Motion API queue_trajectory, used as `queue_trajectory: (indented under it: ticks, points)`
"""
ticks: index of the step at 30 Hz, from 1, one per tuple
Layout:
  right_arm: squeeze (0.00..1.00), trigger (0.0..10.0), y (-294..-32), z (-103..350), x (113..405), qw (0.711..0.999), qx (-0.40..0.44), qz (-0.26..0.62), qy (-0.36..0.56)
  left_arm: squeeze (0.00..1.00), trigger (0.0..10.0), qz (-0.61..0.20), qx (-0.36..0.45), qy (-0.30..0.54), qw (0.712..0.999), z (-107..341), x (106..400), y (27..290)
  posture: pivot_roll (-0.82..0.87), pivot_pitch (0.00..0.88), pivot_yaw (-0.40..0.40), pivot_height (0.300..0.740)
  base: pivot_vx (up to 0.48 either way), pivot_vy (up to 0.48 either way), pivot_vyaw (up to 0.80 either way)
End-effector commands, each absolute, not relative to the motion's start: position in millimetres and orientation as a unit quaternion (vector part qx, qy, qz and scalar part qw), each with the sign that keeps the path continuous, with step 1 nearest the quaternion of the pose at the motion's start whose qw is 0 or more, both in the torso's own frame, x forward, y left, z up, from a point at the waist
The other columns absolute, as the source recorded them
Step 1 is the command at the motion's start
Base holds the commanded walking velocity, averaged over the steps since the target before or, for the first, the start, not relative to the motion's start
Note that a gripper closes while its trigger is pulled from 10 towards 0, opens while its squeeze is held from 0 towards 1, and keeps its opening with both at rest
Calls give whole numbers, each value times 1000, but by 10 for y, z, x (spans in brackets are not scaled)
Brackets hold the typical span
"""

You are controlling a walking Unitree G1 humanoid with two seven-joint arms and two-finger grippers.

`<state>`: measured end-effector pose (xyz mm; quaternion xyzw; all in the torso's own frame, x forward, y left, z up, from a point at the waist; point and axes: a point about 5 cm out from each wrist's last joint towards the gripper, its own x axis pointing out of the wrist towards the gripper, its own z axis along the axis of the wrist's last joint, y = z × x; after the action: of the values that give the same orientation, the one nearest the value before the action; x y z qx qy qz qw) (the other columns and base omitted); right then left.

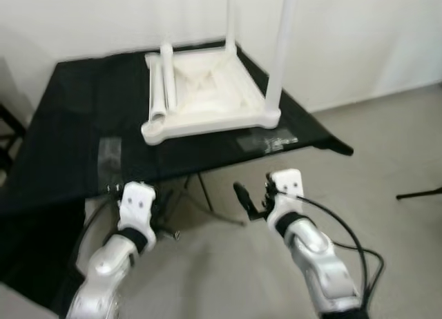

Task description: Building children table

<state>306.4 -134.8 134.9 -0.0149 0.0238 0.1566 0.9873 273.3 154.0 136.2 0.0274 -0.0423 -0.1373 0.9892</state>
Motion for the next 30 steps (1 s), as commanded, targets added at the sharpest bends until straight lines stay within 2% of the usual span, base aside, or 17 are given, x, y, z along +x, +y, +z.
queue_trajectory:
  ticks: [1, 4, 7, 11, 15, 16, 21, 30]
  points:
    - [0, 10000, -1320, 1364, 3065, 987, -13, 157, 18, 0, 10000, -109, 45, -32, 993, 1308, 2732, 1643, -78, 114, 26, 740, 0, 0, 0]
    - [0, 10000, -1366, 1395, 3083, 989, -32, 142, 14, 0, 10000, -76, 71, -35, 994, 1308, 2727, 1707, -82, 116, 31, 740, 0, 0, 0]
    - [0, 10000, -1344, 1433, 3047, 982, -117, 150, -7, 0, 10000, -13, 114, -30, 993, 1276, 2669, 1820, -79, 119, 37, 740, 0, 0, 0]
    - [0, 10000, -1318, 1450, 2993, 974, -159, 160, -19, 0, 10000, -11, 128, -29, 991, 1245, 2576, 1822, -78, 120, 37, 740, 0, 0, 0]
    - [0, 10000, -1327, 1465, 2943, 972, -150, 180, -24, 0, 10000, -53, 109, -38, 992, 1230, 2497, 1753, -75, 120, 35, 740, 0, 0, 0]
    - [0, 10000, -1302, 1450, 2917, 970, -147, 194, -23, 1000, 10000, -66, 102, -50, 991, 1256, 2488, 1725, -74, 118, 31, 740, 0, 0, 0]
    - [0, 10000, -1235, 1417, 2894, 964, -160, 209, -24, 1000, 10000, -76, 92, -69, 990, 1321, 2539, 1673, -76, 118, 32, 740, 0, 0, 0]
    - [0, 10000, -1292, 1397, 2906, 975, -121, 184, -16, 1000, 10000, -76, 100, -70, 990, 1308, 2551, 1664, -82, 120, 43, 740, 0, 0, 0]
